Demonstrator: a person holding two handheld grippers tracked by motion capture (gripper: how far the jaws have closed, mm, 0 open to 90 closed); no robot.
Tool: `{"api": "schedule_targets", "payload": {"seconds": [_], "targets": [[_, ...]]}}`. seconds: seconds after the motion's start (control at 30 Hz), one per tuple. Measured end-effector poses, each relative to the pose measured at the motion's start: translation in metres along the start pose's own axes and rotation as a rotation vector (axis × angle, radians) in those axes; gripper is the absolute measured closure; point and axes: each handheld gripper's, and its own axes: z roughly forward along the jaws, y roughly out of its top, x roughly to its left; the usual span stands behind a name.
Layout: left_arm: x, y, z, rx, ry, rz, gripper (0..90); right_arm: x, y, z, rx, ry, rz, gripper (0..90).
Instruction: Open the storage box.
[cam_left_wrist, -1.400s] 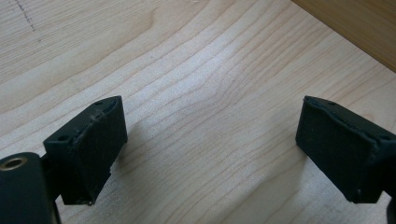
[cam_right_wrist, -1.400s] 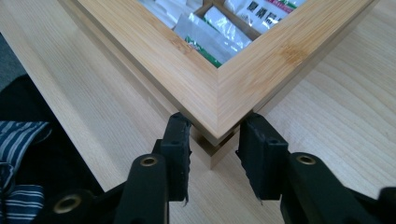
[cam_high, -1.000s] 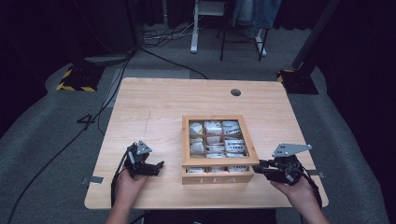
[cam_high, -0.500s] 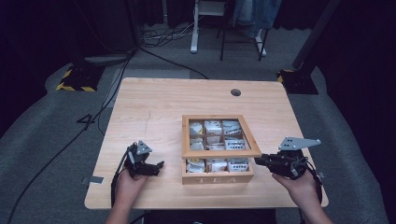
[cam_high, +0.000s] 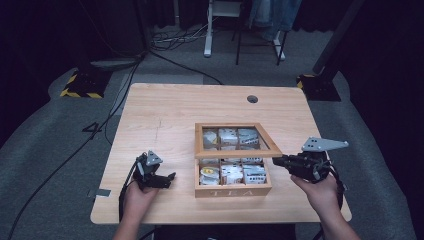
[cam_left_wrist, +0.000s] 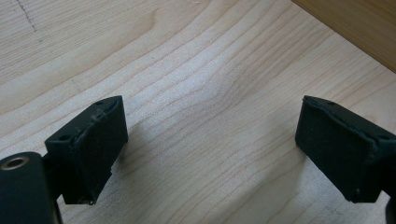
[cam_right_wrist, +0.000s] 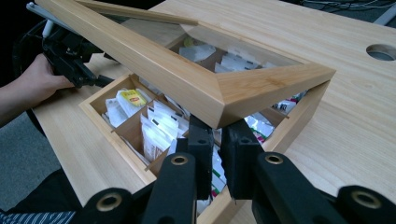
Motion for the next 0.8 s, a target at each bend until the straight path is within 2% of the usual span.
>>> {"api": "schedule_targets", "payload": {"seconds": [0.17, 0.43, 0.8], "targets": [[0.000, 0.000, 0.000, 0.000, 0.000, 0.000, 9.8, -0.001, 0.006, 0.002, -0.032, -0.007, 0.000, 82.9], [0.000, 0.000, 0.000, -0.002, 0.000, -0.001, 9.8, 0.000, 0.018, 0.005, -0.074, -0.028, -0.026, 83.2], [0.000, 0.000, 0.000, -0.001, 0.000, -0.001, 9.8, 0.001, 0.030, 0.014, -0.093, -0.064, -0.055, 85.3]]}}
